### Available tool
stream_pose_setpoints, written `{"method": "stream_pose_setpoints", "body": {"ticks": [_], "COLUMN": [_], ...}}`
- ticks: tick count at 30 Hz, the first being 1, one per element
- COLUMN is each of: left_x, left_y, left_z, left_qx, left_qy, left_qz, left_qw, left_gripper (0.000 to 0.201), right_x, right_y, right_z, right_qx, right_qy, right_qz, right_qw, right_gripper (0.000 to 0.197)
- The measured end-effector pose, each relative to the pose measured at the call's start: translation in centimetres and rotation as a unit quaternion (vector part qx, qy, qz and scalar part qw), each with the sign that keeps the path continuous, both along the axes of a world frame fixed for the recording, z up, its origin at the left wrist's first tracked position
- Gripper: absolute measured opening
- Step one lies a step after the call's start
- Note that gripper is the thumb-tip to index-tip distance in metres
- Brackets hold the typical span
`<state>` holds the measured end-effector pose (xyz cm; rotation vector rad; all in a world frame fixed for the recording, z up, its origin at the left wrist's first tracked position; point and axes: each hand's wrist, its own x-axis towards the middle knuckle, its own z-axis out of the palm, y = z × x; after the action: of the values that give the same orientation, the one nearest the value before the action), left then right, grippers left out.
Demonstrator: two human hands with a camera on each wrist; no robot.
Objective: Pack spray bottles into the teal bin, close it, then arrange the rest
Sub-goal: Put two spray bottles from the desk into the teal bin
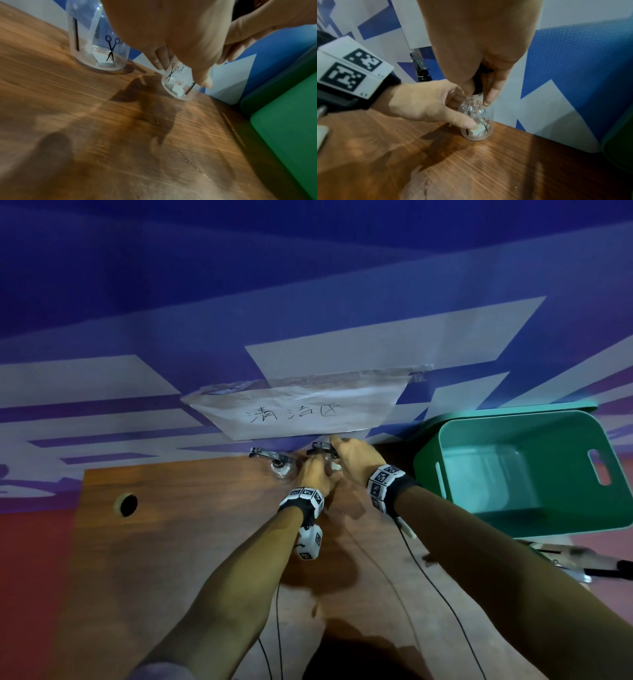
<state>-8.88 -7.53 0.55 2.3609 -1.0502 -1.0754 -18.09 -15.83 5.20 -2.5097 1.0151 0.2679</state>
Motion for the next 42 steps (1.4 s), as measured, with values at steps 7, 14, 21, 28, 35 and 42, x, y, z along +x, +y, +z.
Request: {"method": "stream_pose_setpoints", "body": {"ticks": [7,14,21,28,35,42], "left_x": [0.3,-0.2,-0.3,-0.4,-0.4,0.3], "left_y": [-0.1,0.2,0.2,0.1,0.0,-0.3], "left_z": [0.8,0.8,0.4,0.5,0.0,-0.1], "left_qx": [-0.003,-0.001,0.003,-0.013,-0.005,-0.014], "left_qy": [-0.019,-0.023,-0.037,-0.026,-0.025,-0.016], "left_qz": [-0.006,0.002,-0.005,0.014,0.008,0.010], "left_qw": [1.000,1.000,0.999,0.999,1.000,1.000], "left_gripper": [0.029,0.027,0.030,0.042,0.044,0.026], "right_x": [-0.5,-1.0,-0.9,-1.1,-0.9,-0.7], "right_y": [0.4,0.8,1.1,0.0,0.3,-0.2], "right_z": [-1.5,-2.3,-2.5,-2.0,-1.9,-2.0], "right_qx": [-0.031,-0.044,-0.074,-0.069,-0.073,-0.049], "right_qy": [-0.019,-0.041,-0.027,-0.012,-0.012,-0.017], "right_qz": [-0.018,-0.037,-0.038,0.003,-0.005,-0.011], "right_qw": [0.999,0.998,0.996,0.998,0.997,0.999], "right_gripper": [0.046,0.043,0.044,0.036,0.038,0.035]}}
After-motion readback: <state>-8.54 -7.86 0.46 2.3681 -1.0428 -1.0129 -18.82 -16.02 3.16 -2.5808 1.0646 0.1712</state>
